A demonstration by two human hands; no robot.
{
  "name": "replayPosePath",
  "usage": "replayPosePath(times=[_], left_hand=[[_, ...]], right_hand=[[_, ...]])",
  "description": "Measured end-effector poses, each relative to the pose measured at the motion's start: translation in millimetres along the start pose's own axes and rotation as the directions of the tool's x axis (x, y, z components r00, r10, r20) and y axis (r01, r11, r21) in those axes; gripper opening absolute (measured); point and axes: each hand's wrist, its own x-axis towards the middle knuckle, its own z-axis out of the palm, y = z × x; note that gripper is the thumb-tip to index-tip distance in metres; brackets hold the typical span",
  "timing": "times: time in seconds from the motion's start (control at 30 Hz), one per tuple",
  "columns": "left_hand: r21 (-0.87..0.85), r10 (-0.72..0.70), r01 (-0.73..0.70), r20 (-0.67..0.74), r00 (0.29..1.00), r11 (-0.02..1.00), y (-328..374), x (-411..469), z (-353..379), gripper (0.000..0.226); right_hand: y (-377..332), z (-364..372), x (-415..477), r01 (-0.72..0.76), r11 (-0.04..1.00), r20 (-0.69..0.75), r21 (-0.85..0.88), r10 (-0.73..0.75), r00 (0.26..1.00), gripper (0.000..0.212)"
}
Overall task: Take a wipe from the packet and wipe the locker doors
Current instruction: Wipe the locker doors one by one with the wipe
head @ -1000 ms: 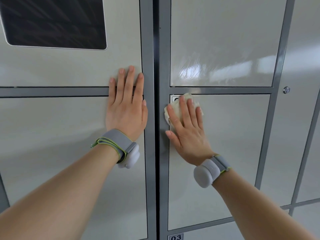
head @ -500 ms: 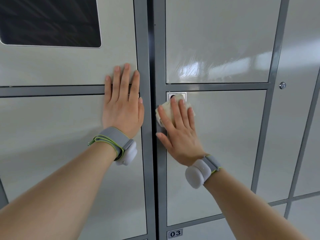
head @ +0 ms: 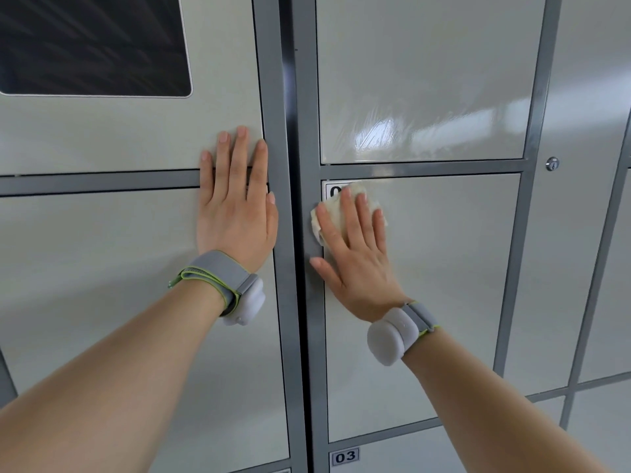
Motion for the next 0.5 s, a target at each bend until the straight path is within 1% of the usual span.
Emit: replayPosePath(times=[0.1,0.2,0.27,0.37,0.43,0.5], left_hand=[[0.000,-0.002,0.002,0.005,1.000,1.000,-1,0,0,0.055],[0.001,-0.004,0.004,0.010,1.000,1.000,-1,-1,1,0.056],[0.003,-0.008,0.008,0.014,1.000,1.000,-1,-1,1,0.056],[-0.004,-0.016,0.016,0.018,1.000,1.000,-1,0,0,0.055],[-0.015,-0.016,0.017,0.030,0.999,1.000,0,1,0,0.056],[-0.019,-0.018,0.019,0.047,0.999,1.000,0,2,-1,0.056]], right_hand=[[2,9,-24,0.034,0.999,0.035,-0.002,-0.034,0.999,0.063],[7,7,-24,0.042,0.999,0.026,0.008,-0.042,0.999,0.063],[11,-1,-11,-0.025,0.999,-0.005,0.026,0.025,1.000,0.066],[11,-7,3,-0.133,0.989,-0.001,0.067,0.133,0.991,0.071],[5,0,-4,-0.135,0.989,0.000,0.060,0.135,0.991,0.072],[-1,10,-19,-0.106,0.993,0.026,0.045,0.105,0.994,0.070]])
